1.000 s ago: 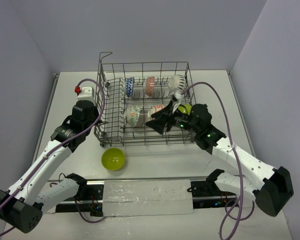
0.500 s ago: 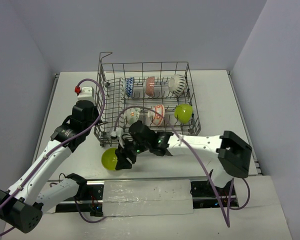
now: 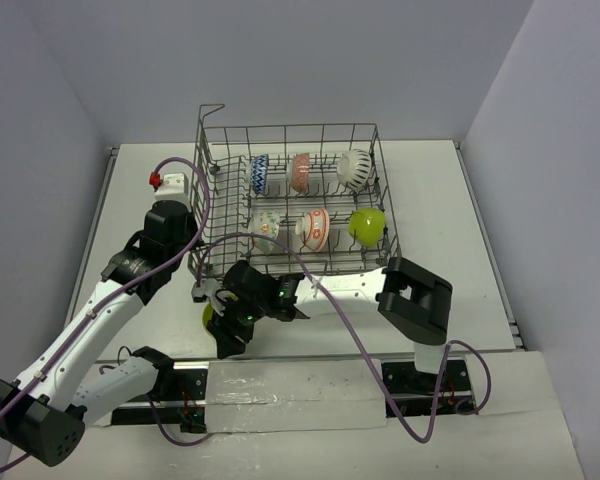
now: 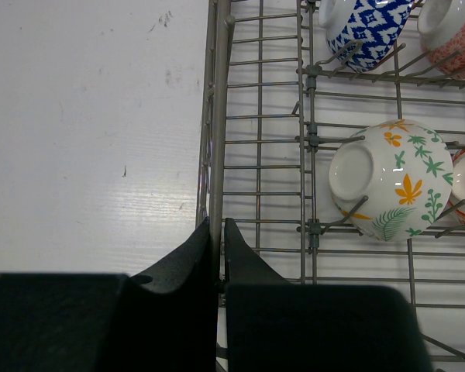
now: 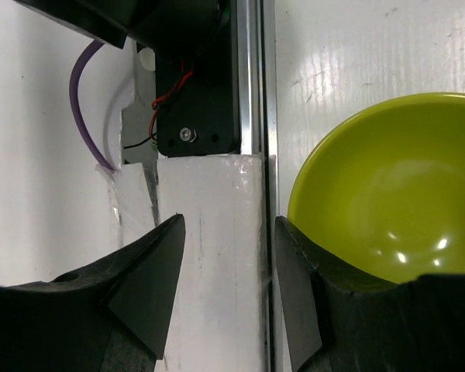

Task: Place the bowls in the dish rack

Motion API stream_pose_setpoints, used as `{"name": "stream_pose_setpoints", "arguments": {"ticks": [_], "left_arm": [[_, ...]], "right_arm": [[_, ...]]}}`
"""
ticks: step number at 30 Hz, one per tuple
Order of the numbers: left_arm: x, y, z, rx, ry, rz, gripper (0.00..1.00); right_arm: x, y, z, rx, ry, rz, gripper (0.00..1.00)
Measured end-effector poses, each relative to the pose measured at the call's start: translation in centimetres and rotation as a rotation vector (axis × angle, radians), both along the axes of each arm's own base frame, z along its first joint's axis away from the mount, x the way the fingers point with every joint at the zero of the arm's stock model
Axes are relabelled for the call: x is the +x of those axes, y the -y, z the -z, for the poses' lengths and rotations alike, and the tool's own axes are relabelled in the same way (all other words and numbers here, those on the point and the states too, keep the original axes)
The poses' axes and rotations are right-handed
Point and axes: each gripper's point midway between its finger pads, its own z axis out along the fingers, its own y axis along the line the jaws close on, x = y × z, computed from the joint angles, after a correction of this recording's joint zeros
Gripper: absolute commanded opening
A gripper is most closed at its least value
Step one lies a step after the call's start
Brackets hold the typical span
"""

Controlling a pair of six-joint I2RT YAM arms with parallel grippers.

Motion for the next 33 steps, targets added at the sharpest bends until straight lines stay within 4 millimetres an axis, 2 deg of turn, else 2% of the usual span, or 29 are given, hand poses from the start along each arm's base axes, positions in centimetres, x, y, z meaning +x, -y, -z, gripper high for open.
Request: {"name": "stream_pose_setpoints", "arguments": {"ticks": [9, 24, 33], "left_arm": [[0.0, 0.0, 0.0, 0.000, 0.000, 0.000, 0.00], [0.0, 0.0, 0.0, -0.001, 0.001, 0.000, 0.00], [0.0, 0.0, 0.0, -0.001, 0.001, 0.001, 0.00]], "right_arm": [[1.0, -0.5, -0.3, 0.011, 0.044, 0.029, 0.57], [1.3, -0.8, -0.4, 0.031, 0.066, 0.029, 0.56], [2.7, -0.8, 0.1, 0.016, 0.129, 0.080, 0.56]]}}
